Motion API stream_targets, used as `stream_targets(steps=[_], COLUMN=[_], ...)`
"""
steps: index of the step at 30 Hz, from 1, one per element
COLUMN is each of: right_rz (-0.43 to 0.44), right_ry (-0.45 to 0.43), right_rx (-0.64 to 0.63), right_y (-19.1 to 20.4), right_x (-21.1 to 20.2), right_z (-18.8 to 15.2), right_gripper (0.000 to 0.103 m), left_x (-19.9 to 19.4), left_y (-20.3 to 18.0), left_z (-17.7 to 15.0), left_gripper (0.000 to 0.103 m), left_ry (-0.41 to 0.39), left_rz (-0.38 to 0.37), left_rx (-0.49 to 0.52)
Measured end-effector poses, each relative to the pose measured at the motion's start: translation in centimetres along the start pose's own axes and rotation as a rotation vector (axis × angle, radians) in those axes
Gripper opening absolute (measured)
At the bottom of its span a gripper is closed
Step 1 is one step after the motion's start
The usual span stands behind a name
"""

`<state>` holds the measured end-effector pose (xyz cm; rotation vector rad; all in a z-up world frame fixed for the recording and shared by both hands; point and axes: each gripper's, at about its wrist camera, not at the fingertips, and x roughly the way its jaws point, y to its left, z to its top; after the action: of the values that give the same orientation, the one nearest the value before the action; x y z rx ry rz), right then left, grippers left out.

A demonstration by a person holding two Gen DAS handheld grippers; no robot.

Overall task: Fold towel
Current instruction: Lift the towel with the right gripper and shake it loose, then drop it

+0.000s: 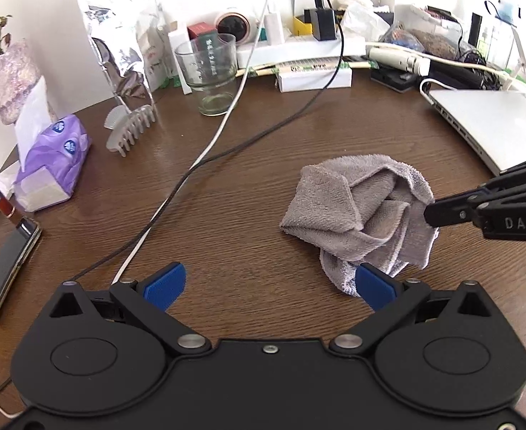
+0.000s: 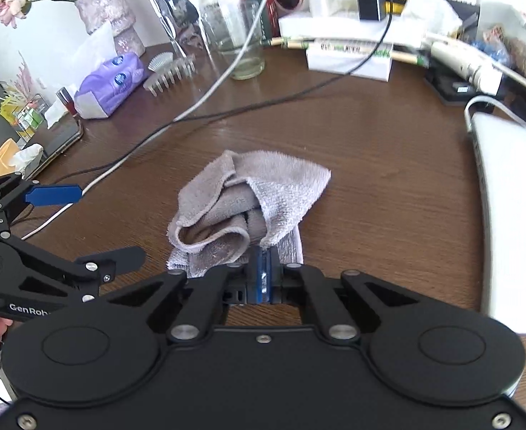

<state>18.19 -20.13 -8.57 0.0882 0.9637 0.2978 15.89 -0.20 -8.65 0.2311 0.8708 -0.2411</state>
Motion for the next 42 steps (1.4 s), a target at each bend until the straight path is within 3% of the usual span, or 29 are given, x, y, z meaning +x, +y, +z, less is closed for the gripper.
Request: stream_targets(steps=[9, 24, 35, 42], right_rz=[0.006, -0.023, -0.019, 0.061], right_ry=[-0.095, -0.260, -0.364, -0.384], right_rx=[-0.103, -0.438, -0.541, -0.535], right_y=[2.2, 9.8, 13.9, 16.0], right_x=[-5.0, -17.7, -26.1, -27.5], right_z=[3.9, 12.7, 15.0, 15.7], right_gripper=[0.002, 0.002, 0.002, 0.002], left_x=[-2.4, -5.9, -7.7, -7.9], left_y=[0.0, 0.4, 0.0, 0.0], left_z=[-0.3, -2.3, -2.6, -4.0], left_gripper=[0.102, 0.103, 0.103, 0.103], left_ry=[-0.043, -0.134, -0.203, -0.179], left_rz=[-0.013, -0.045, -0.082, -0.065], left_rx=[-0.060, -0.103, -0.147, -0.160])
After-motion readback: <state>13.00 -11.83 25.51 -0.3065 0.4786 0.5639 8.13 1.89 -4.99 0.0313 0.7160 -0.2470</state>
